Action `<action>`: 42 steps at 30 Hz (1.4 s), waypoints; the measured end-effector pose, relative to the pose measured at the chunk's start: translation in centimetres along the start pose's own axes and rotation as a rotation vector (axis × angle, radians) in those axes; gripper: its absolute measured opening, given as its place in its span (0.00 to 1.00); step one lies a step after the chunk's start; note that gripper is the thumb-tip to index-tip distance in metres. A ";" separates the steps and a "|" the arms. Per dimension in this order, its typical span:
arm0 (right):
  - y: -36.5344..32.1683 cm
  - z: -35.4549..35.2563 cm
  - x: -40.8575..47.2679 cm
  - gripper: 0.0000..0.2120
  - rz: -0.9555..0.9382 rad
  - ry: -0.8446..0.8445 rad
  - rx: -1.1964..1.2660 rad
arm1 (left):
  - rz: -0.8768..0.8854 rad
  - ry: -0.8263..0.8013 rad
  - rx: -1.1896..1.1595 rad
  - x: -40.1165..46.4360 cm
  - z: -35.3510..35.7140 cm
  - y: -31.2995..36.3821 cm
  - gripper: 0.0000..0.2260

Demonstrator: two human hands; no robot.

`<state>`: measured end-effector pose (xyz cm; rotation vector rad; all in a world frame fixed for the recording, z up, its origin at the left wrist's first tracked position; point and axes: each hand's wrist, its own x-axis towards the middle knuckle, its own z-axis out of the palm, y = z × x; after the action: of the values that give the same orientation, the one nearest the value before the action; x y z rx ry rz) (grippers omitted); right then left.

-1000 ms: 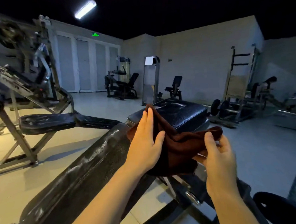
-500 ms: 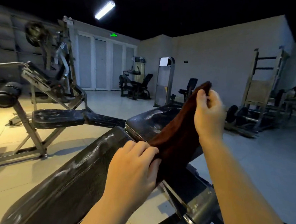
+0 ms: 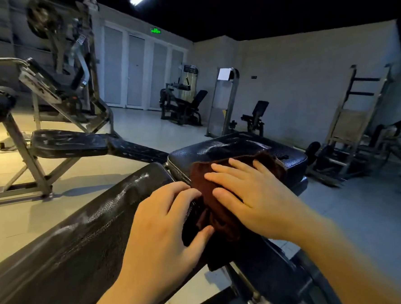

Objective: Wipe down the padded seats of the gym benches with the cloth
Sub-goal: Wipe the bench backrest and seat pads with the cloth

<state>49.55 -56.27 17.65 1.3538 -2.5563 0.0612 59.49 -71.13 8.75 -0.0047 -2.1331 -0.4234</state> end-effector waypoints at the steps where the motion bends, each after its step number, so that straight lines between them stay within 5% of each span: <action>1: 0.4 -0.1 0.0 0.26 0.003 0.005 0.011 | 0.000 0.005 -0.005 0.0 0.0 0.0 0.20; 7: 4.4 -1.5 2.5 0.25 0.361 0.062 0.024 | -0.027 0.042 -0.007 -0.1 0.0 -0.3 0.23; 11: 0.5 0.1 2.4 0.23 0.198 -0.015 0.008 | -0.048 0.028 -0.002 0.2 0.1 -0.2 0.26; 16: -0.3 1.2 0.8 0.29 0.008 0.116 0.037 | -0.055 -0.002 0.016 0.0 0.1 -0.2 0.27; 20: 1.5 0.8 1.2 0.38 0.131 0.209 0.074 | -0.055 -0.017 0.016 0.1 0.0 -0.4 0.28; 24: 4.5 -0.9 3.4 0.25 0.346 0.106 -0.012 | -0.064 -0.039 -0.014 0.1 -0.1 -0.6 0.31; 27: 2.8 -0.2 3.5 0.23 0.248 0.031 -0.035 | -0.071 -0.064 -0.043 0.2 -0.1 -0.6 0.34; 33: -1.2 1.7 0.2 0.30 -0.028 0.197 0.097 | -0.146 -0.064 -0.267 0.1 -0.7 -0.6 0.34; 38: 2.9 0.5 1.3 0.36 0.196 0.258 0.069 | -0.159 -0.051 -0.233 0.1 -0.3 -0.8 0.23; 42: 7.5 -2.1 3.5 0.31 0.479 0.111 0.076 | -0.152 -0.065 -0.148 0.2 0.0 -0.8 0.21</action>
<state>41.89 -54.50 21.06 0.7080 -2.7420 0.3109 59.27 -71.87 8.64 0.0607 -2.1689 -0.6783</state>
